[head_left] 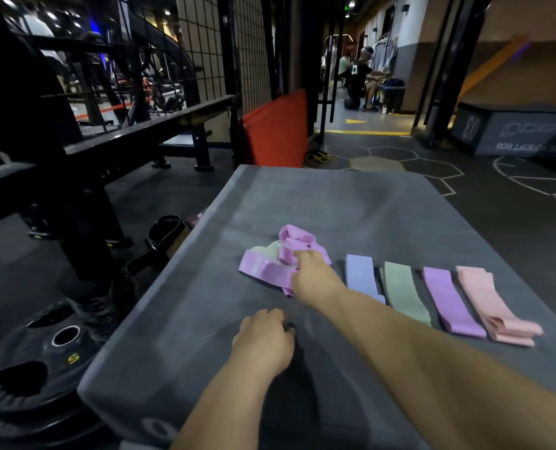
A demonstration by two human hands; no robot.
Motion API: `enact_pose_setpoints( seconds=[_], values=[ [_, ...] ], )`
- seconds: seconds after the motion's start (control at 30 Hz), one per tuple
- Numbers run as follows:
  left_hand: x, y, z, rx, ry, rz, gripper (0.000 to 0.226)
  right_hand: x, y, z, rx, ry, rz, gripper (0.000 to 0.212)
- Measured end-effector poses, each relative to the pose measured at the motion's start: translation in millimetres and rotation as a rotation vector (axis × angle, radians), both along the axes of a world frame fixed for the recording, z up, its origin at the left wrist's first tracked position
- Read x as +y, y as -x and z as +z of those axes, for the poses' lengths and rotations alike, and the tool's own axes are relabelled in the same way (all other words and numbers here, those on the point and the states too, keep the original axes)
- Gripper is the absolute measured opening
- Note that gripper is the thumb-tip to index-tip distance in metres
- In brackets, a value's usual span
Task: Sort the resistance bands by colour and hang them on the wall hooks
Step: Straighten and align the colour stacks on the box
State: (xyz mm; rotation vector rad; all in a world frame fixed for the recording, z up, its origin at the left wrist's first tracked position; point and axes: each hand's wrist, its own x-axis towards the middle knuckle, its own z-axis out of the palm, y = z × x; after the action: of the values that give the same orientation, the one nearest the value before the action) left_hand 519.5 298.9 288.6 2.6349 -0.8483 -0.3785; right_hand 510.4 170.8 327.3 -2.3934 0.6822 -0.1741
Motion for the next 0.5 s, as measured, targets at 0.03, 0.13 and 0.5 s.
enact_pose_setpoints(
  seconds=[0.03,0.13,0.5],
  values=[
    [-0.4,-1.7,-0.3,-0.001,-0.002,-0.006,0.033,-4.9,-8.2,-2.4,0.005,-0.001,-0.028,0.052],
    [-0.4,-5.3,-0.1,0.013,0.007,-0.019,0.032,-15.9,-26.1,-7.4,0.054,-0.002,-0.094,0.061],
    [-1.7,-6.2,2.4,0.017,-0.002,0.004,0.031,-17.6,-19.1,-14.2,-0.08,-0.006,-0.229,0.04]
  ],
)
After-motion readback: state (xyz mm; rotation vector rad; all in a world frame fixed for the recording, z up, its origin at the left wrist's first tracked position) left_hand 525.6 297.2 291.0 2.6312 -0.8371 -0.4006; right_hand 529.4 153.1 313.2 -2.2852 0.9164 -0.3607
